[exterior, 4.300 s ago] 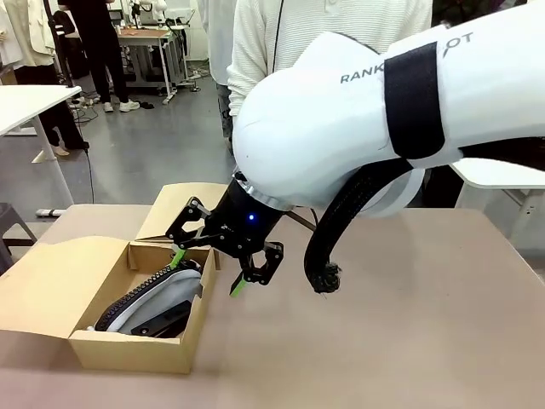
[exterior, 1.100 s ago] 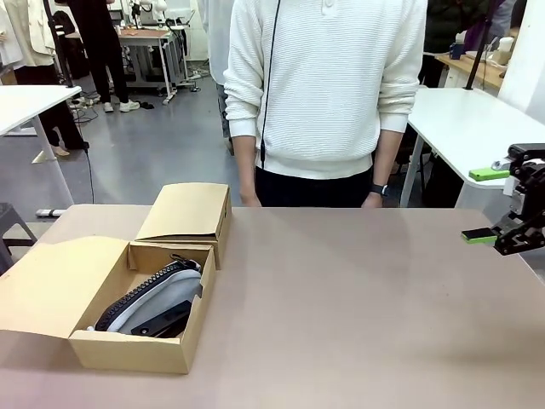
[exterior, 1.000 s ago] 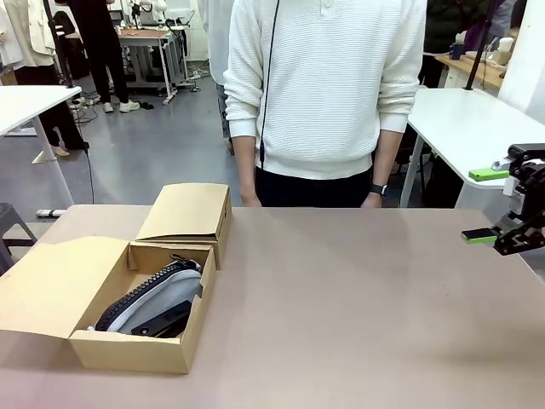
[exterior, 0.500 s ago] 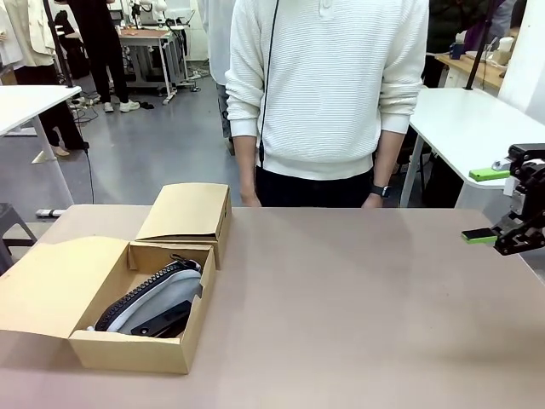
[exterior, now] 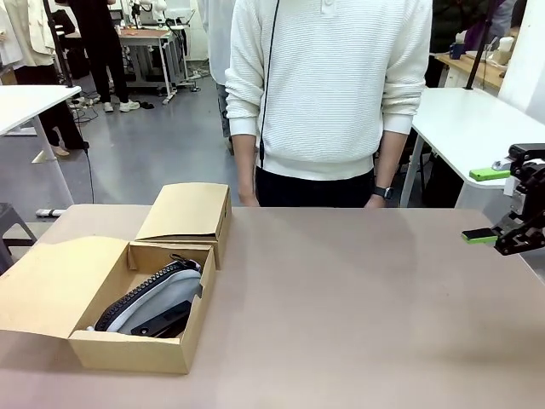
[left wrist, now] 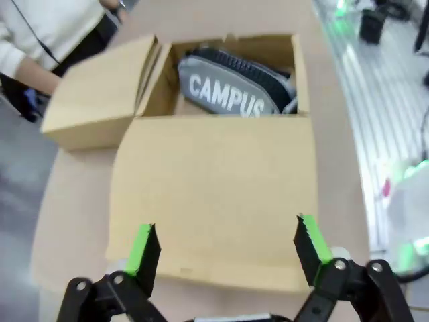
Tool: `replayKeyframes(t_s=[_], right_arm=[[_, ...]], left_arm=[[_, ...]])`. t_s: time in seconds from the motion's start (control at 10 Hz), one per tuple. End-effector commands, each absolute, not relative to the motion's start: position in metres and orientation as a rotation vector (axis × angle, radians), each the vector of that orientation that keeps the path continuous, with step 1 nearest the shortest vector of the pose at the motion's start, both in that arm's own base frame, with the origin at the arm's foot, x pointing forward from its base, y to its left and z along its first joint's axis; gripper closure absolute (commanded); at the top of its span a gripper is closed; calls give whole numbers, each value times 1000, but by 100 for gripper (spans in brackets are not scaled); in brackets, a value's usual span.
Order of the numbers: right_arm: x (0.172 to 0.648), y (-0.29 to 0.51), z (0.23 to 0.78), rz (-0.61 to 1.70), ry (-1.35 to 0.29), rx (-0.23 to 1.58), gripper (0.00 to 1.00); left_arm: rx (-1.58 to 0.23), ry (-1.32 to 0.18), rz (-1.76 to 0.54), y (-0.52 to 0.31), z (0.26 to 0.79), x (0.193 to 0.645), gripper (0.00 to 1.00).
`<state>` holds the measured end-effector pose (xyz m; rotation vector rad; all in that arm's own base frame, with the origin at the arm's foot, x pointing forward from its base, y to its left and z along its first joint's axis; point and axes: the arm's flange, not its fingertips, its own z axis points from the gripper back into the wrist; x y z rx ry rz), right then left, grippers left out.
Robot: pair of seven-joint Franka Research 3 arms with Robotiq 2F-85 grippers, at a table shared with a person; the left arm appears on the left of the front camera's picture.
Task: Place items inside the box.
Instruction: Close the lid of the Mailer Box closest to the robot.
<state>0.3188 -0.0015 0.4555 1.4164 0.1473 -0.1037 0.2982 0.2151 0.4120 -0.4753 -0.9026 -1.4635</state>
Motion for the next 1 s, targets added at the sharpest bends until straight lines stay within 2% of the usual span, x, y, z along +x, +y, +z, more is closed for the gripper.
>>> replayKeyframes(t_s=[0.0, 0.2, 0.6, 0.9], right_arm=[[319, -4, 459, -101, 155, 1417, 0], [319, -4, 459, -101, 155, 1417, 0], [319, -4, 459, -101, 155, 1417, 0], [319, -4, 459, -101, 155, 1417, 0]], left_arm=[[-447, -859, -1441, 256, 397, 325, 0], [-424, -767, -1372, 268, 366, 335, 0], [-448, -696, -1289, 266, 313, 360, 0], [-592, -773, -1320, 235, 297, 365, 0]])
